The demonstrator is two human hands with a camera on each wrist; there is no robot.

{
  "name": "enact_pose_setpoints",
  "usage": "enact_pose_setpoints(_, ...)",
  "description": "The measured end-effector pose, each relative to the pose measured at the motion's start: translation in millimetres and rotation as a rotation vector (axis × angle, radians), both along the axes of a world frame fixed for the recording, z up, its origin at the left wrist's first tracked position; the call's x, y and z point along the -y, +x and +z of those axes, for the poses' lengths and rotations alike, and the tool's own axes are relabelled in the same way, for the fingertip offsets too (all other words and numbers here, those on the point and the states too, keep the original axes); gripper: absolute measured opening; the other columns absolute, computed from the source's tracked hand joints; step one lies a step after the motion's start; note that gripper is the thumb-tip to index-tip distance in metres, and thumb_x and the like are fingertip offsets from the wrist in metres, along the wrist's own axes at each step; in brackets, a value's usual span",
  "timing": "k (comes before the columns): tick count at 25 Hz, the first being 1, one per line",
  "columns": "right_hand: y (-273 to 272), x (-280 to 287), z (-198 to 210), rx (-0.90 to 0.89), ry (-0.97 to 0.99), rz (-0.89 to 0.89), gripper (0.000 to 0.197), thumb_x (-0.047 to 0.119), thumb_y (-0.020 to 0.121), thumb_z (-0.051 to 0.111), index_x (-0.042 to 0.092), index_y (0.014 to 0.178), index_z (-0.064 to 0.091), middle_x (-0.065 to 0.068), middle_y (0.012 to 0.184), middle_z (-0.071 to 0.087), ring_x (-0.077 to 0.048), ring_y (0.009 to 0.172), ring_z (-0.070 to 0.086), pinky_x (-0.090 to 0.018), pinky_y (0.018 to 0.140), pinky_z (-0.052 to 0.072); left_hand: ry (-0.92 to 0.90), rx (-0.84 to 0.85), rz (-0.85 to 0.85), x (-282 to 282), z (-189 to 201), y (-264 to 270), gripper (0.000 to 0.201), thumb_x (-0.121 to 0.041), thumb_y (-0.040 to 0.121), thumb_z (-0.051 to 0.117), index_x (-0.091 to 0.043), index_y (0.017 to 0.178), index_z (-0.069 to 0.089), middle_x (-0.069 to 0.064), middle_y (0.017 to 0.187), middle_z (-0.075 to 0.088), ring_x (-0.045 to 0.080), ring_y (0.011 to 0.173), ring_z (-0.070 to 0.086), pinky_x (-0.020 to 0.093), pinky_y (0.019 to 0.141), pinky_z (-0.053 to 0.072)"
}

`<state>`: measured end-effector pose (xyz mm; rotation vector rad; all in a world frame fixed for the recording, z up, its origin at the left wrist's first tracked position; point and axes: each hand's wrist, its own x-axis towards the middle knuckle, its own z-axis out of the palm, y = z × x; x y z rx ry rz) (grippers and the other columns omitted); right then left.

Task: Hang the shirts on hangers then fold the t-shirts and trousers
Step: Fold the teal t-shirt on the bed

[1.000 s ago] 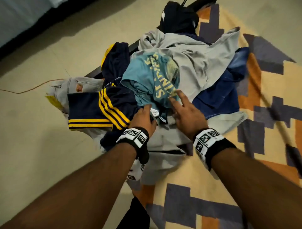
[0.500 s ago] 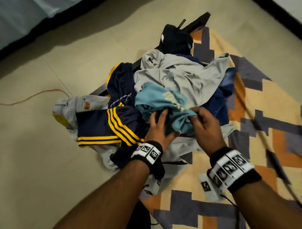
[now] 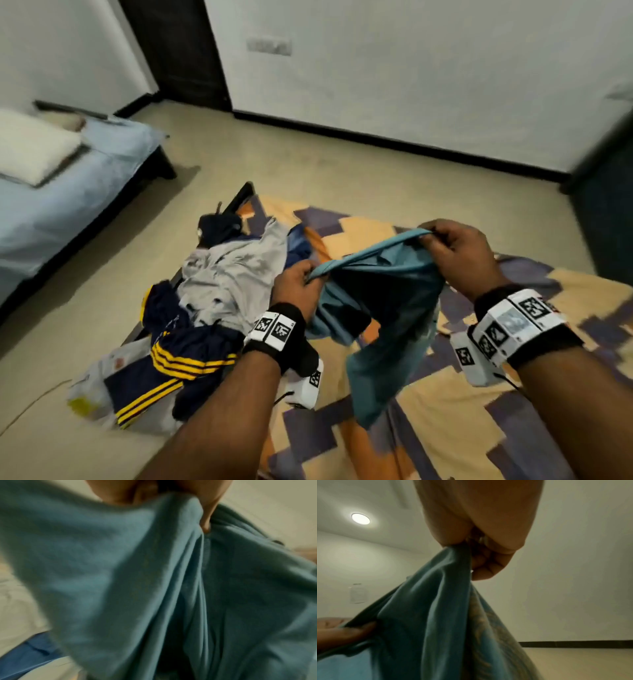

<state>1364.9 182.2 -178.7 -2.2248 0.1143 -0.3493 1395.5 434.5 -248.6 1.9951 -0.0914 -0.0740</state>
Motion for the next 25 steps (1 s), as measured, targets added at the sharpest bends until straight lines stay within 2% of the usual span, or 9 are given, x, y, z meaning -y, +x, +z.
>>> enact_pose_setpoints(2,-38.5,56.8,30.8,0.031,-0.108,-0.086,0.013,0.008,0.089,0.062,0.012,0.094,0.073,-0.004,0.085,0.068,-0.019,0.083,0.062,-0.023,0.073,0.046,0.005,-0.003,-0.120,48.5,43.1,-17.9,0.012,-0.023,0.079,0.071,-0.013,0.073,0.069,0.011,0.068,0.065,0.019,0.065,0.058,0.030,0.064,0.048)
enact_pose_setpoints(4,-65.4,108.0,54.7,0.046,-0.264,-0.155,0.016,0.013,0.087,0.065,0.011,0.099,0.075,-0.009,0.090,0.069,-0.024,0.088,0.062,-0.025,0.076,0.043,0.038,0.013,-0.234,94.7,79.7,-31.2,0.025,-0.025,0.081,0.073,-0.005,0.067,0.068,0.005,0.056,0.056,0.008,0.052,0.047,0.023,0.052,0.037)
enact_pose_setpoints(7,-88.9,157.6,74.4,0.014,-0.376,-0.232,0.019,0.019,0.086,0.065,0.017,0.102,0.075,-0.009,0.095,0.069,-0.025,0.091,0.062,-0.024,0.074,0.039,-0.016,0.019,-0.326,142.1,122.1,-44.5,0.032,-0.033,0.085,0.068,-0.009,0.064,0.067,-0.004,0.046,0.053,0.003,0.040,0.041,0.018,0.046,0.033)
enact_pose_setpoints(10,-107.1,180.9,92.7,-0.002,-0.338,-0.252,0.016,0.017,0.086,0.063,0.018,0.097,0.075,-0.006,0.094,0.072,-0.025,0.090,0.065,-0.031,0.078,0.050,-0.134,0.036,-0.393,179.3,154.3,-60.2,0.037,-0.030,0.095,0.055,-0.005,0.069,0.064,0.006,0.044,0.055,0.007,0.033,0.042,0.014,0.041,0.031)
enact_pose_setpoints(15,-116.7,172.9,109.2,0.102,-0.264,-0.311,0.011,0.017,0.089,0.062,0.020,0.098,0.068,0.000,0.102,0.060,-0.020,0.090,0.059,-0.034,0.080,0.049,-0.211,0.104,-0.429,212.1,195.8,-61.2,0.038,-0.033,0.098,0.048,-0.001,0.085,0.063,0.006,0.041,0.050,0.014,0.037,0.041,0.023,0.047,0.035)
enact_pose_setpoints(18,-116.3,146.6,118.3,0.362,-0.162,-0.021,0.016,0.008,0.087,0.064,0.016,0.100,0.065,0.003,0.106,0.058,-0.008,0.084,0.056,-0.020,0.073,0.047,-0.208,0.158,-0.467,209.0,215.6,-58.4,0.031,-0.032,0.099,0.045,-0.012,0.080,0.058,0.006,0.043,0.047,0.014,0.036,0.038,0.022,0.045,0.034)
enact_pose_setpoints(20,-108.7,119.0,118.2,0.282,-0.256,0.256,0.027,0.005,0.086,0.064,0.017,0.110,0.067,0.001,0.113,0.063,-0.007,0.093,0.059,-0.015,0.077,0.046,-0.155,0.191,-0.485,198.7,223.5,-54.1,0.029,-0.031,0.100,0.045,-0.014,0.080,0.057,0.006,0.044,0.046,0.014,0.035,0.038,0.019,0.041,0.034)
enact_pose_setpoints(23,-85.8,89.1,112.6,0.039,-0.671,0.363,0.051,0.020,0.088,0.065,0.032,0.136,0.051,0.003,0.133,0.051,-0.018,0.093,0.060,-0.029,0.077,0.049,-0.137,0.235,-0.444,176.2,238.4,-40.1,0.030,-0.029,0.099,0.046,-0.005,0.084,0.055,0.005,0.043,0.045,0.014,0.034,0.037,0.018,0.039,0.033)
enact_pose_setpoints(25,-77.0,68.2,111.3,0.053,-0.718,0.383,0.064,0.029,0.088,0.065,0.039,0.144,0.036,0.000,0.133,0.043,-0.021,0.085,0.058,-0.031,0.069,0.048,-0.139,0.254,-0.396,153.9,247.5,-28.0,0.033,-0.029,0.099,0.046,0.001,0.089,0.056,0.006,0.043,0.044,0.015,0.034,0.037,0.020,0.039,0.033)
